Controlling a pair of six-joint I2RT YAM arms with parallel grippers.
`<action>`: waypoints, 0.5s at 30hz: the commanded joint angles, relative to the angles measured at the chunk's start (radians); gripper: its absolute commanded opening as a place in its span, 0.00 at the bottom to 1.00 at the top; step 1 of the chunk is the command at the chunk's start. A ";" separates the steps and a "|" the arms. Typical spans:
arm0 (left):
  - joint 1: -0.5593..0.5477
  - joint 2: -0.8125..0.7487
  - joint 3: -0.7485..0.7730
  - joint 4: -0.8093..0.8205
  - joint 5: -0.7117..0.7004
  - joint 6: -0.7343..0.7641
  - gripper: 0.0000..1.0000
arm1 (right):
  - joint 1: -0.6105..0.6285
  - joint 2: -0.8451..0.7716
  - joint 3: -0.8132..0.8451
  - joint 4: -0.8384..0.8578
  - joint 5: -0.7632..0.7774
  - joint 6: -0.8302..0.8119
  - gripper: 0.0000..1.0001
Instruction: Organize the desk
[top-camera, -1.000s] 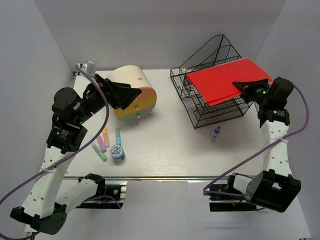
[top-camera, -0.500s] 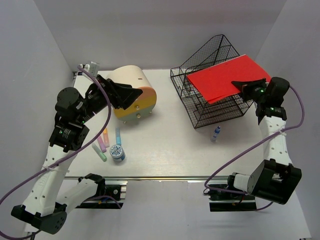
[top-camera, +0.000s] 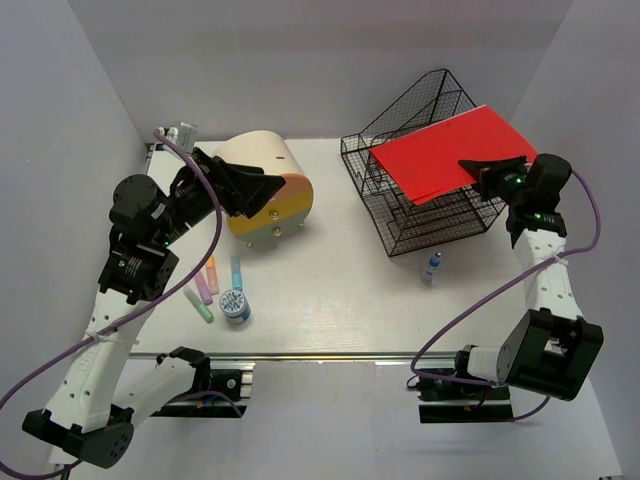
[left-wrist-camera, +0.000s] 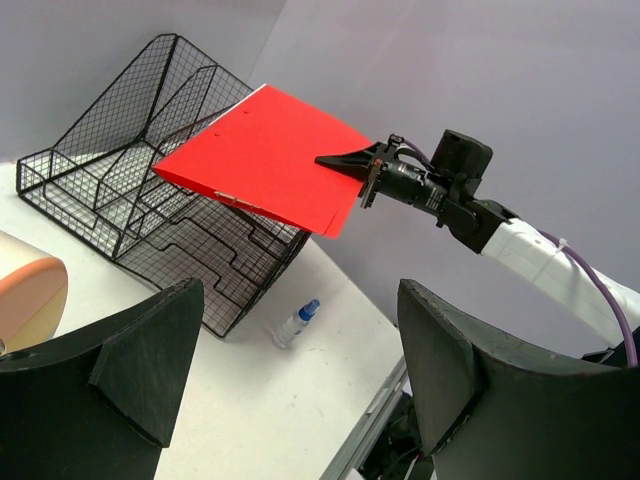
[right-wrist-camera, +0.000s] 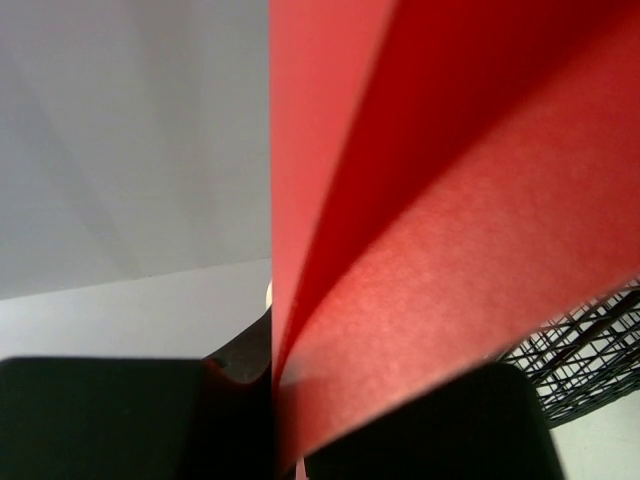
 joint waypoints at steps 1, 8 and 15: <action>-0.005 -0.001 0.002 0.003 0.006 -0.003 0.88 | 0.009 -0.001 -0.007 0.092 0.008 0.024 0.00; -0.005 -0.004 0.006 0.000 0.006 -0.003 0.88 | 0.009 0.014 -0.029 0.127 0.025 0.026 0.00; -0.005 -0.008 0.014 -0.006 0.002 -0.003 0.89 | 0.009 -0.009 -0.067 0.169 0.009 0.019 0.32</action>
